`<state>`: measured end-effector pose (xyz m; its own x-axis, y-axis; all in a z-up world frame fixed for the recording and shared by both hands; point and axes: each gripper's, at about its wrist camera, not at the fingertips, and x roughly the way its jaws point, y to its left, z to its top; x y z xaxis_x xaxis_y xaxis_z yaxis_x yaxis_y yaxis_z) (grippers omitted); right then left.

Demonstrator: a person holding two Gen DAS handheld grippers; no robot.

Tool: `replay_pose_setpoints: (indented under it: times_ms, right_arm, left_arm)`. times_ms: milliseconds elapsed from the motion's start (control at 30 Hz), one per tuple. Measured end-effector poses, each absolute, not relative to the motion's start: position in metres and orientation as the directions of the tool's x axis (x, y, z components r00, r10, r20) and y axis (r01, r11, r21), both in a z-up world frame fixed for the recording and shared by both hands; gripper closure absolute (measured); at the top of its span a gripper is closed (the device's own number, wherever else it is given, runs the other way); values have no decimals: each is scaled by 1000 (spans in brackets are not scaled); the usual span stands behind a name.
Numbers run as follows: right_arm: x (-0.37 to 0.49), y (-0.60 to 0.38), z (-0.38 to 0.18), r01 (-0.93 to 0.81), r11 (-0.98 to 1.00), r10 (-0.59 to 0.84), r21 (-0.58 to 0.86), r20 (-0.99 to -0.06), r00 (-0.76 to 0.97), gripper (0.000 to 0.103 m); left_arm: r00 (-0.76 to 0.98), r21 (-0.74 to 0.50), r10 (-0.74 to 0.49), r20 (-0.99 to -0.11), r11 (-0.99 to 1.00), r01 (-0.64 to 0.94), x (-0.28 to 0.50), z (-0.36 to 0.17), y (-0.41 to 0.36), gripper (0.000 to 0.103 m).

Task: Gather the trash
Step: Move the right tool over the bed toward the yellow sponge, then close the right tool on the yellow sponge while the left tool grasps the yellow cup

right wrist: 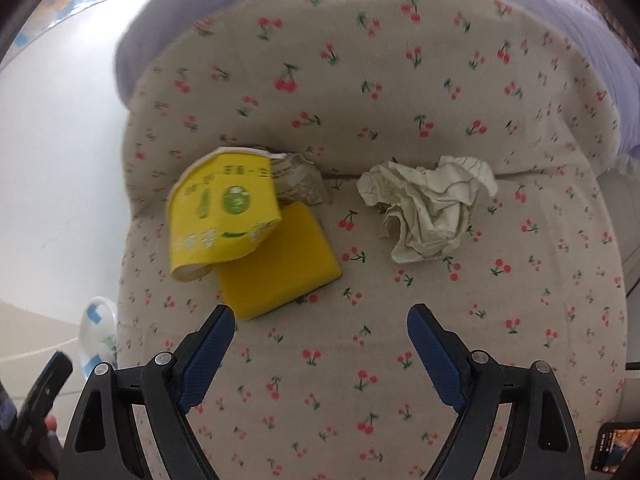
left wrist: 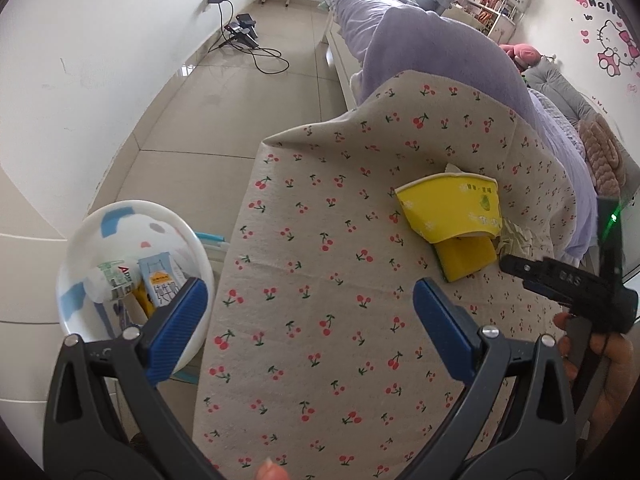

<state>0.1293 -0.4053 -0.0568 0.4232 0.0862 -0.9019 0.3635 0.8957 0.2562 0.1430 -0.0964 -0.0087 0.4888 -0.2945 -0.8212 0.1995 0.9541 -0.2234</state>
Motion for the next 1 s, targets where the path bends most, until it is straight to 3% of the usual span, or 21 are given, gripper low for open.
replay_pose_setpoints:
  times_ms: [200,267,367,533,567,767,1000]
  right_arm:
    - [162,-398,-72,358,893,97,273,-894,438,17]
    - [170,-395,-84,363,887,119,285,-902,416,34]
    - [171,-395,-87,363,883,129,298,-897,422,43]
    - [155,-398,-71,328,899,129,291,-890,438,76]
    - [150,-400,-68,321,897,140,303,-885,443,78]
    - [109,-412,-46,305,895,154,326,-867,474,82]
    - [59,-444,-7,333,906,46,261,-843,535,82]
  left_arm:
    - [478,-225,-294,-828,954,197,148,-13,-101,1]
    - [473,-222,-295,-830,953,204,148,-14,-102,1]
    - [466,-214,-294,-834,952,218,150,-16,-106,1]
    - [453,-226,-307,-837,948,225,154,-19,-114,1]
    - [451,-228,-311,-836,946,230,154,-19,-117,1]
    - [444,-222,-335,-831,932,287,153,-19,-144,1]
    - [416,-242,-365,-833,916,320,151,-27,-175,1]
